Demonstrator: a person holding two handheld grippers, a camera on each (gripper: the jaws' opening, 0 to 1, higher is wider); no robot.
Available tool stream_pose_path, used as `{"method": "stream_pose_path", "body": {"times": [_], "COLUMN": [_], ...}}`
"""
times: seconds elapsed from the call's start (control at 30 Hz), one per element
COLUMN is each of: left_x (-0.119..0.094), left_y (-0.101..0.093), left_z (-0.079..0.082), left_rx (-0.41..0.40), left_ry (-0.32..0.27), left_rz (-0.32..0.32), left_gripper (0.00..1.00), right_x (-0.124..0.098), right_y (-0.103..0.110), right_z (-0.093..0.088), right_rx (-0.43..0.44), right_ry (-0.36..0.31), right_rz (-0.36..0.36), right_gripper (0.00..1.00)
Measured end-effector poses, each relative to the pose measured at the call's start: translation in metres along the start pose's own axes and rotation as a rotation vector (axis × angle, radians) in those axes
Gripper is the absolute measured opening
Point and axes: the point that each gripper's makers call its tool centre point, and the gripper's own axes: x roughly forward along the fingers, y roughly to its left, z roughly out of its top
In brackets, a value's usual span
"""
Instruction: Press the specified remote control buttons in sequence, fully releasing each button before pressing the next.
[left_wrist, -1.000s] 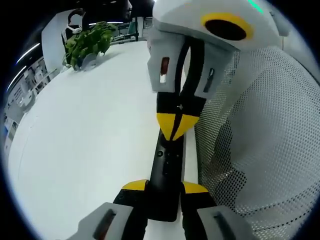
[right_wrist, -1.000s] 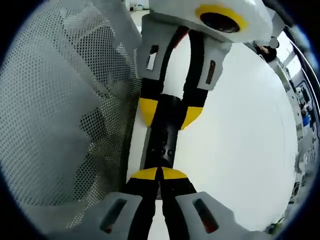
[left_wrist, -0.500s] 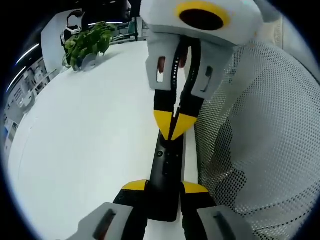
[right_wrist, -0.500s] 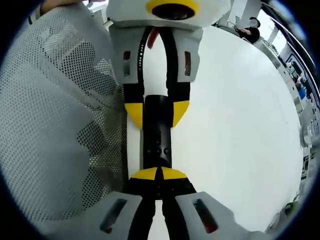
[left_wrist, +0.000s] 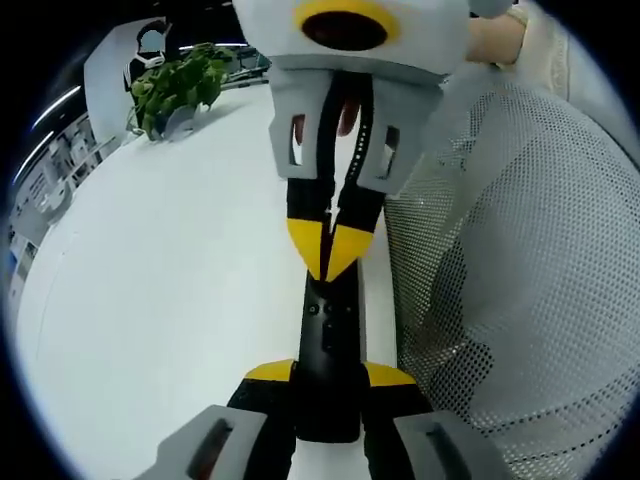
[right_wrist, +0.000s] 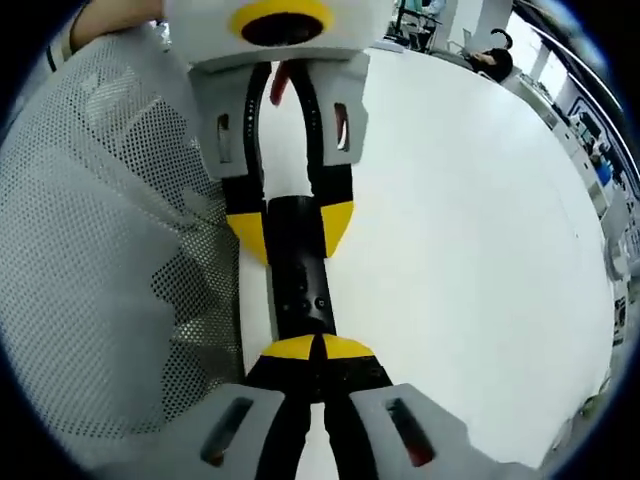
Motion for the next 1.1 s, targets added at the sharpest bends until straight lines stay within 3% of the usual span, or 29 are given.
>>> {"method": "stream_pose_path", "body": {"times": [0.3, 0.4, 0.53, 0.97, 1.03, 1.07, 1.1], "left_x": [0.0, 0.0, 0.0, -0.001, -0.001, -0.001, -0.001], "left_y": [0.0, 0.0, 0.0, 0.0, 0.0, -0.001, -0.001], "left_z": [0.0, 0.0, 0.0, -0.001, 0.0, 0.0, 0.0], "left_rx": [-0.008, -0.019, -0.029, -0.043, -0.048, -0.048, -0.046], "left_ry": [0.009, 0.014, 0.016, 0.013, 0.011, 0.01, 0.012], "left_rz": [0.001, 0.001, 0.001, -0.001, -0.002, -0.002, -0.002], "left_gripper": [0.24, 0.24, 0.23, 0.23, 0.23, 0.23, 0.23], "right_x": [-0.001, -0.001, -0.002, 0.001, 0.001, 0.003, 0.003], "right_y": [-0.001, 0.001, 0.001, 0.011, 0.015, 0.024, 0.019], "right_z": [0.001, 0.0, 0.002, 0.01, 0.012, 0.015, 0.014], "right_rx": [0.104, 0.096, -0.01, -0.28, -0.267, -0.224, -0.242], "right_ry": [-0.056, -0.079, -0.095, -0.043, -0.061, -0.089, -0.073], "right_rz": [0.006, -0.004, -0.066, -0.111, -0.092, -0.042, -0.072], "right_gripper": [0.0, 0.0, 0.0, 0.0, 0.0, 0.0, 0.0]}}
